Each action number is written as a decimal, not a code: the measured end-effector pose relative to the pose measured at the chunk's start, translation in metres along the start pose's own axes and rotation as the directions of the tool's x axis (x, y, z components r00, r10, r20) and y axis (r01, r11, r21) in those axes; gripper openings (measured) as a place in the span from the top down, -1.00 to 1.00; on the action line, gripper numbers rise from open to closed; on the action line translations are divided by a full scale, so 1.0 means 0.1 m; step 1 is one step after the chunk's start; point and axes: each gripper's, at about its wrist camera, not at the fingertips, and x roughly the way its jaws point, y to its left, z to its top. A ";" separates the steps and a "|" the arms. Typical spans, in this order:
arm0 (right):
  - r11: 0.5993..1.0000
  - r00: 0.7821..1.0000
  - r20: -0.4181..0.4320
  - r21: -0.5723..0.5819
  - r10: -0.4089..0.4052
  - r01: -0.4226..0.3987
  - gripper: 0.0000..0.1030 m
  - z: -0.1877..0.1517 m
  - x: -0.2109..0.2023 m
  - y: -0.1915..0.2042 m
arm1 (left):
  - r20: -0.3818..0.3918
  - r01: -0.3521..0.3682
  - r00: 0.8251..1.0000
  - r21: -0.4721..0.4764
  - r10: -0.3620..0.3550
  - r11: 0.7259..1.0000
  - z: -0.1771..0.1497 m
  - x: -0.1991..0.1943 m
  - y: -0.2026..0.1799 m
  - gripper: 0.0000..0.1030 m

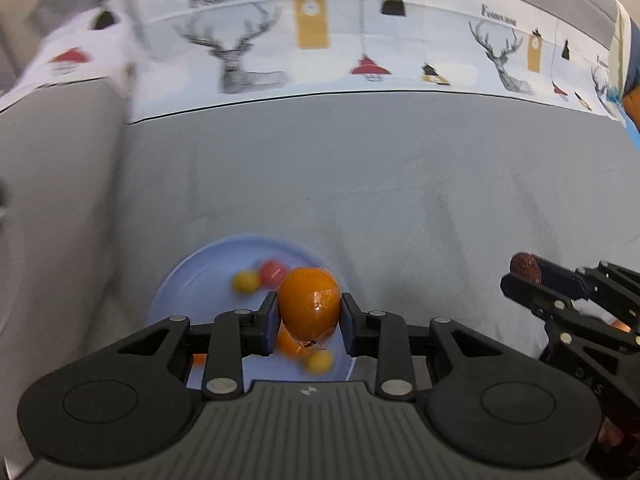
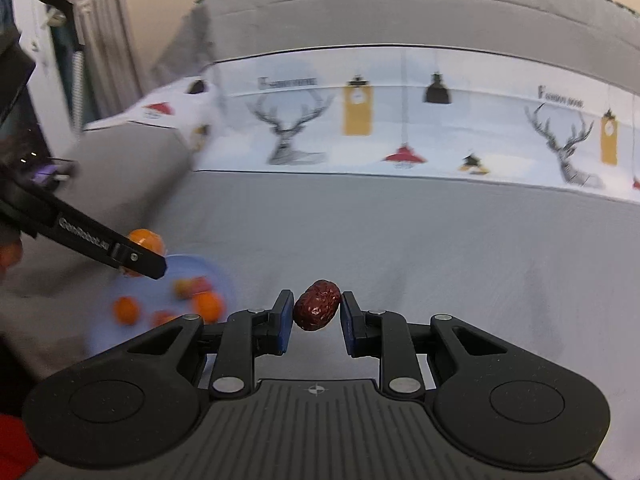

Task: Organize fruits
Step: 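Carry the orange and the date over the blue plate with both grippers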

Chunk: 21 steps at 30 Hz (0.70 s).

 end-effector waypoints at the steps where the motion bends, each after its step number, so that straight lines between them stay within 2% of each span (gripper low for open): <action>1: 1.000 1.000 -0.007 0.003 0.021 -0.021 0.49 -0.02 -0.07 0.09 | 0.007 -0.008 1.000 -0.008 0.008 1.000 -0.10 -0.12 0.05 0.34; 5: 0.995 0.995 -0.011 -0.030 0.100 -0.100 0.49 -0.12 -0.35 0.49 | 0.036 -0.020 0.999 -0.059 0.022 0.998 -0.48 -0.51 0.25 0.34; 11: 0.977 0.989 0.005 -0.160 0.147 -0.145 0.49 -0.34 -0.71 1.00 | 0.056 -0.048 0.997 -0.114 0.055 0.992 -0.92 -0.85 0.44 0.34; 17: 0.970 0.989 0.021 -0.198 0.148 -0.141 0.49 -0.44 -0.92 1.15 | 0.084 -0.065 0.993 -0.151 0.078 0.986 -1.21 -1.03 0.50 0.34; 21: 0.967 0.989 0.030 -0.214 0.146 -0.136 0.49 -0.47 -0.99 1.19 | 0.092 -0.057 0.993 -0.161 0.073 0.985 -1.29 -1.07 0.48 0.34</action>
